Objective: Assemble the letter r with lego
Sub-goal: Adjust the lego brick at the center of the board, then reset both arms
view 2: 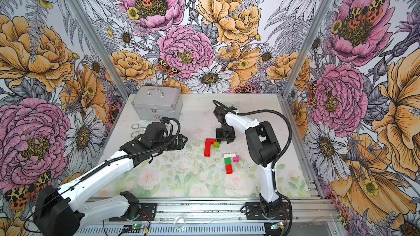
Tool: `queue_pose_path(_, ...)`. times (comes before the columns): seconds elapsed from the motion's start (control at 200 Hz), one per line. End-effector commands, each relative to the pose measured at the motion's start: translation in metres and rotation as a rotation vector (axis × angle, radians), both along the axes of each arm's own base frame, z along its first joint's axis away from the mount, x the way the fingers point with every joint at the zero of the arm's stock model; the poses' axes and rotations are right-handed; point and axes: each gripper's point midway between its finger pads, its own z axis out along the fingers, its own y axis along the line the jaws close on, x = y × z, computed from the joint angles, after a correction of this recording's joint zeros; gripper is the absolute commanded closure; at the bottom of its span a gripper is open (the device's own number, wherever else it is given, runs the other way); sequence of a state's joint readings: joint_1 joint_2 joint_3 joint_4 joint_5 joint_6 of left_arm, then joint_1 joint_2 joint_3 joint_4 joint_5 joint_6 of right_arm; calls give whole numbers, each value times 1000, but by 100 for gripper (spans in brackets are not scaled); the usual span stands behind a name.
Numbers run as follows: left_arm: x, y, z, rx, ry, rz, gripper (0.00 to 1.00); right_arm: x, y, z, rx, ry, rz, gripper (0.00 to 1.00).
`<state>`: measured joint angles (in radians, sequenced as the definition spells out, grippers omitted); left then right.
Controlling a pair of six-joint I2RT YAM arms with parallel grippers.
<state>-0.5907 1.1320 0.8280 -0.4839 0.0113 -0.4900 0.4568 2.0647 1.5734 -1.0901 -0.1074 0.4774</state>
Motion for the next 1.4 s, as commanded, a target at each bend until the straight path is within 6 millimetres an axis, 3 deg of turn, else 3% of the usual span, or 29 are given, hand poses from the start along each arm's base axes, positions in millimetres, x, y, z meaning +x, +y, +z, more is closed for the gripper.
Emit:
queue_pose_path(0.0,3,6,8,7,-26,19,1,11,5,-2,15,-11,-7,52)
queue_pose_path(0.09,3,7,9,12,-25,25,1,10,1,2,3,-20,-5,51)
queue_pose_path(0.205,4,8,10,17,-29,27,1,8,-10,21,6,-65,-7,45)
queue_pose_path(0.305,8,7,14,35,-41,18,1,9,-23,47,6,-134,-18,27)
queue_pose_path(0.405,16,14,21,81,-82,38,1,11,-41,70,-30,-216,-25,19)
queue_pose_path(0.54,33,45,30,228,-206,145,1,19,-73,93,-131,-360,-54,15)
queue_pose_path(0.715,52,91,51,335,-438,318,1,28,-131,128,-332,-654,-190,14)
queue_pose_path(0.81,58,109,53,333,-528,358,1,24,-142,142,-325,-788,-184,12)
queue_pose_path(0.88,62,120,52,341,-577,380,1,16,-150,143,-323,-837,-198,10)
queue_pose_path(0.986,66,133,44,374,-606,389,1,11,-147,137,-274,-932,-162,10)
queue_pose_path(1.046,69,140,39,375,-624,387,1,10,-151,132,-268,-1003,-181,0)
queue_pose_path(1.191,77,163,25,314,-628,430,1,10,-160,118,-296,-1068,-173,0)
queue_pose_path(1.326,82,184,26,342,-677,471,1,19,-165,128,-312,-1212,-158,0)
queue_pose_path(1.396,86,200,13,331,-663,510,1,22,-173,132,-304,-1286,-175,0)
